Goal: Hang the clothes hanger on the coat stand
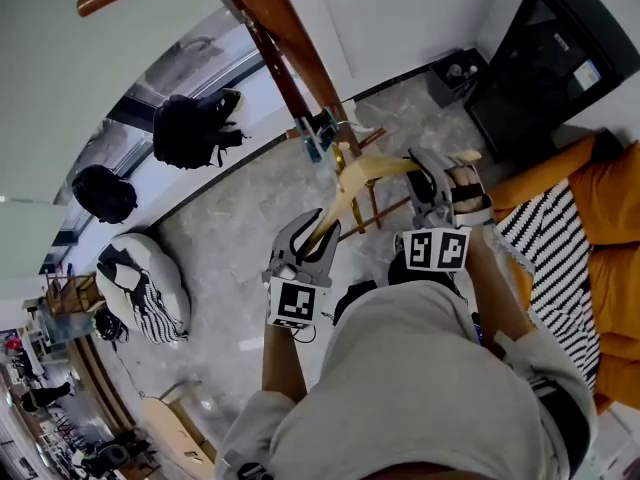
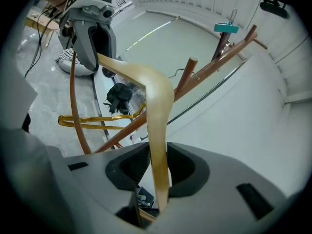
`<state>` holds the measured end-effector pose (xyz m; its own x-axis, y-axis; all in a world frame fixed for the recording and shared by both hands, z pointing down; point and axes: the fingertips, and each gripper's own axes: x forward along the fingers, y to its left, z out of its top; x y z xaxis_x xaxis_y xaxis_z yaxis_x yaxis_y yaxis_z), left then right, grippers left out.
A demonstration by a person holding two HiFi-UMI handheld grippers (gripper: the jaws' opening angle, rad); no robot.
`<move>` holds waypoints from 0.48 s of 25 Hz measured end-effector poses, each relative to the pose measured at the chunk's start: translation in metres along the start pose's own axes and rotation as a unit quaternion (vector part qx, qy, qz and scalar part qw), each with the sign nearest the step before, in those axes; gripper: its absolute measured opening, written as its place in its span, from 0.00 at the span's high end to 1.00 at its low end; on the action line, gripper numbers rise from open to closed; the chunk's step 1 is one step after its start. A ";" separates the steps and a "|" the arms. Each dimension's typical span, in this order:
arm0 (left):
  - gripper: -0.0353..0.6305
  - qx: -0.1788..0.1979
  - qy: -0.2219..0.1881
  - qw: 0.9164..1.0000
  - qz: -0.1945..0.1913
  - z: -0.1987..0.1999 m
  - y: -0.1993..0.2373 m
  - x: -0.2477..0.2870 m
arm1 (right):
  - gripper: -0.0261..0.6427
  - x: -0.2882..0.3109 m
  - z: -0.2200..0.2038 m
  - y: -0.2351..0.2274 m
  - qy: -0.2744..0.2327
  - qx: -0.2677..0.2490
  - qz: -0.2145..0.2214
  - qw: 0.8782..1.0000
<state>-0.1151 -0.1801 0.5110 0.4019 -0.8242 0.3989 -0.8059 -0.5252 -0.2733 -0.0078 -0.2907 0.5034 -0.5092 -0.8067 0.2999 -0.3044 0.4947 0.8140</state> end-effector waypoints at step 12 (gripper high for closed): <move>0.75 -0.001 0.016 1.000 0.027 -0.005 0.011 0.009 | 0.82 0.020 -0.001 0.004 -0.015 -0.004 0.018 1.000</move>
<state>-0.1223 -0.1917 0.5159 0.3439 -0.8445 0.4106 -0.8272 -0.4794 -0.2931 -0.0185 -0.3052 0.5127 -0.5435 -0.7783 0.3144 -0.2797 0.5211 0.8064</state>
